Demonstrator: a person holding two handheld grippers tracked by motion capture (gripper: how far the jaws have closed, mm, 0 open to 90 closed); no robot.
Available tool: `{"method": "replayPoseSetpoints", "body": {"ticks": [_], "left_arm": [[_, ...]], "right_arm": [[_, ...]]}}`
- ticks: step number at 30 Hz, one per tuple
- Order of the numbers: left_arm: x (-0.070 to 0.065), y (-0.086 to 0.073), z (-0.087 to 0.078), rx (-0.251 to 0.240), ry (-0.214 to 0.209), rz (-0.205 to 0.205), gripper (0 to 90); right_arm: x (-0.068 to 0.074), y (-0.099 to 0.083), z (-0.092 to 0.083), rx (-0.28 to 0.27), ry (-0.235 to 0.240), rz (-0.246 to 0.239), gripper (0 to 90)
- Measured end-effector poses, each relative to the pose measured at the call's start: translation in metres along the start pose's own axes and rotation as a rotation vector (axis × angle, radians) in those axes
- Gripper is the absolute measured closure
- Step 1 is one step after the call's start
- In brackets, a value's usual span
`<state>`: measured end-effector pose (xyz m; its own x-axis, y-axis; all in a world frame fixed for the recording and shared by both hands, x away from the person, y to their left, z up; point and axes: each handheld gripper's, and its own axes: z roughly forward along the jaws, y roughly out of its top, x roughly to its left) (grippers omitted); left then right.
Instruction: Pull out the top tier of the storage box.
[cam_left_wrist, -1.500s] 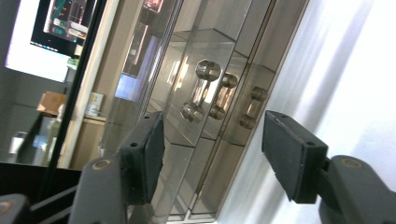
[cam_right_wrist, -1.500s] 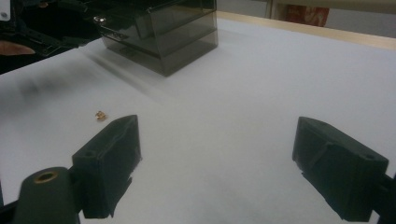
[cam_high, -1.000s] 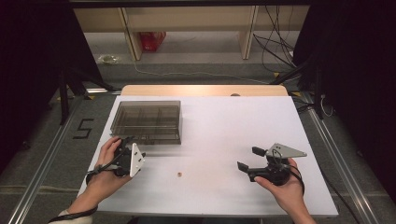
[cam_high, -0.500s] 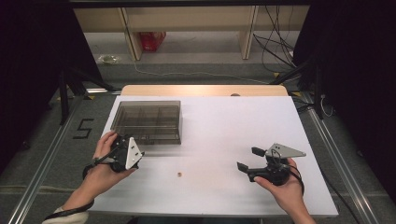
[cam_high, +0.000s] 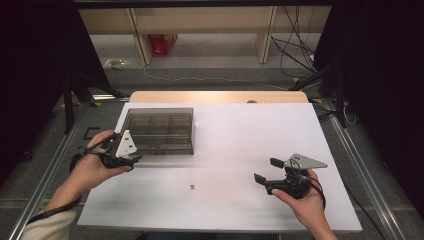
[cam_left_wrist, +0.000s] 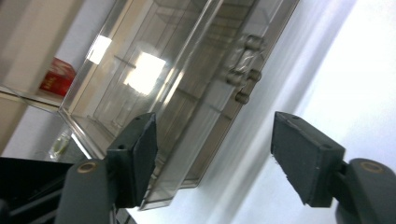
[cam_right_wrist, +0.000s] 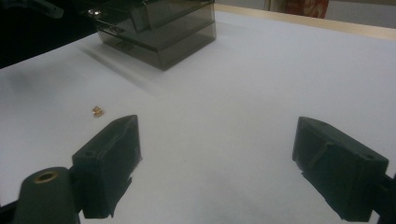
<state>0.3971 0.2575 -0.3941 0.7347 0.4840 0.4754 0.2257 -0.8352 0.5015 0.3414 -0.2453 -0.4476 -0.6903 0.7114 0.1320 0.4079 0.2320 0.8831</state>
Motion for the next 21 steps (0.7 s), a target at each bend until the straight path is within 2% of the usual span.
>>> {"method": "replayPoseSetpoints", "body": {"ticks": [1,3,4,5,6,7,9,10,11,15,16,17,18,21], "left_arm": [[0.0,0.0,0.0,0.0,0.0,0.0,34.9],[0.011,0.004,0.001,0.049,-0.048,0.031,38.3],[0.011,0.004,0.001,0.049,-0.048,0.031,40.7],[0.015,0.005,0.002,0.064,-0.071,0.046,40.7],[0.02,0.008,0.004,0.085,-0.107,0.074,45.0],[0.022,0.009,0.006,0.1,-0.119,0.093,46.8],[0.026,0.011,0.009,0.137,-0.135,0.137,49.4],[0.026,0.011,0.009,0.137,-0.135,0.137,50.6],[0.029,0.013,0.011,0.164,-0.149,0.178,52.4],[0.032,0.016,0.017,0.212,-0.194,0.237,57.5],[0.032,0.016,0.017,0.212,-0.194,0.237,58.1],[0.032,0.017,0.021,0.234,-0.213,0.265,58.9],[0.033,0.017,0.023,0.239,-0.215,0.276,59.5],[0.033,0.019,0.028,0.264,-0.235,0.293,62.2]], "right_arm": [[0.0,0.0,0.0,0.0,0.001,0.001,15.9],[0.001,0.0,0.001,0.004,0.002,-0.002,15.9],[0.001,0.0,0.001,0.005,0.004,-0.003,16.0],[0.001,0.0,0.001,0.005,0.004,-0.003,16.0],[0.001,0.0,0.001,0.005,0.003,-0.003,16.0],[0.001,0.0,0.001,0.004,0.003,-0.002,16.0],[0.001,0.0,0.0,0.002,0.003,0.001,16.0],[0.001,0.0,0.0,0.002,0.003,0.001,16.0],[0.0,0.0,0.0,0.0,0.002,0.001,16.0],[0.0,0.0,0.001,0.002,0.003,0.001,16.0],[0.0,0.0,0.001,0.003,0.003,0.001,16.0],[0.0,0.0,0.001,0.003,0.003,0.001,16.0],[0.0,0.0,0.001,0.003,0.003,0.0,16.0],[0.001,0.0,0.001,0.003,0.003,0.001,16.0]]}}
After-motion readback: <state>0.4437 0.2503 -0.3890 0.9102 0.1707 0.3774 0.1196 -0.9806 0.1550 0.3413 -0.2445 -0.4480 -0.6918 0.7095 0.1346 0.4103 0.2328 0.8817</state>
